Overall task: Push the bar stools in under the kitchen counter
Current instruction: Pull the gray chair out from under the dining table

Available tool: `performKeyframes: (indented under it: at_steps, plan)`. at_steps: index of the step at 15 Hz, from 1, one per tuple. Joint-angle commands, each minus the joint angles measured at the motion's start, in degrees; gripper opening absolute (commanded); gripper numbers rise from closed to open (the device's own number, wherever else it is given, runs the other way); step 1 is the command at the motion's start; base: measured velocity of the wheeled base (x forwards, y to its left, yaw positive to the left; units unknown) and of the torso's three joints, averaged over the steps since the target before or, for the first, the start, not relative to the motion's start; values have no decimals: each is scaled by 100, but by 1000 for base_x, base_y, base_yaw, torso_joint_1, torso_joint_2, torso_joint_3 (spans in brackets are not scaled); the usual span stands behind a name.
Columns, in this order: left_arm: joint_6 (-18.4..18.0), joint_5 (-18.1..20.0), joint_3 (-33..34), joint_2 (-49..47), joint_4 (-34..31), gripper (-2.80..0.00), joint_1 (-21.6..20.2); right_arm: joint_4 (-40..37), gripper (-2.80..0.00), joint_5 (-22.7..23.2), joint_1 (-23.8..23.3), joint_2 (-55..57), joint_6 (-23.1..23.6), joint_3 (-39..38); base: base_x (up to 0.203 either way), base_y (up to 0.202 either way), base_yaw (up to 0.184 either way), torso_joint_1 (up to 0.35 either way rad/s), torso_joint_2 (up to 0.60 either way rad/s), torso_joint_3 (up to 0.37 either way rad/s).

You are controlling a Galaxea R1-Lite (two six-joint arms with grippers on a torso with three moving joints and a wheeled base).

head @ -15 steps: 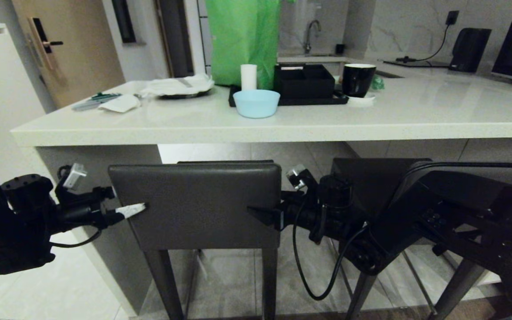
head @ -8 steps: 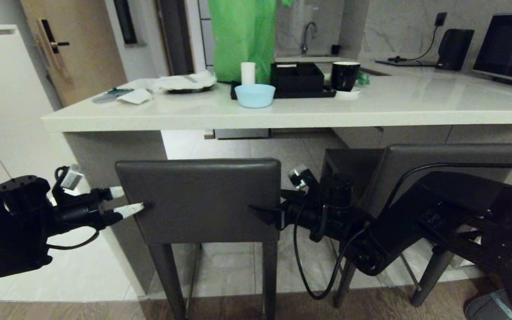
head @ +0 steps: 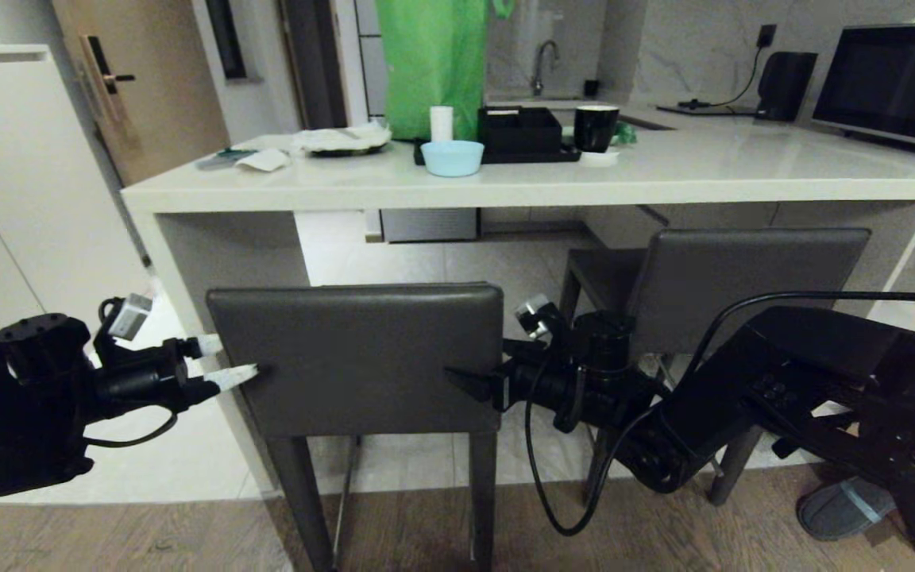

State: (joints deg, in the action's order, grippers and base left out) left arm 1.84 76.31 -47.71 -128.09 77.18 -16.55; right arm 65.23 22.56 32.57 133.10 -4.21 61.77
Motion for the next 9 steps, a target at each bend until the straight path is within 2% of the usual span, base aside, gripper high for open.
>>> performKeyframes:
  at_steps: [1, 7, 9]
  plan:
    - [-8, 42, 17, 56, 52, 0, -6, 33, 0, 20, 12, -21, -1, -16, -199, 0, -2, 2, -1, -2]
    - [-26, 33, 24, 49, 91, 0, -11, 33, 0, 11, 12, -56, -10, -24, -195, 0, -1, 4, 3, 3]
    - [1, 33, 86, -16, 427, 0, -13, 33, 0, -10, 12, -60, -6, -42, -110, 0, -3, 0, -2, 2]
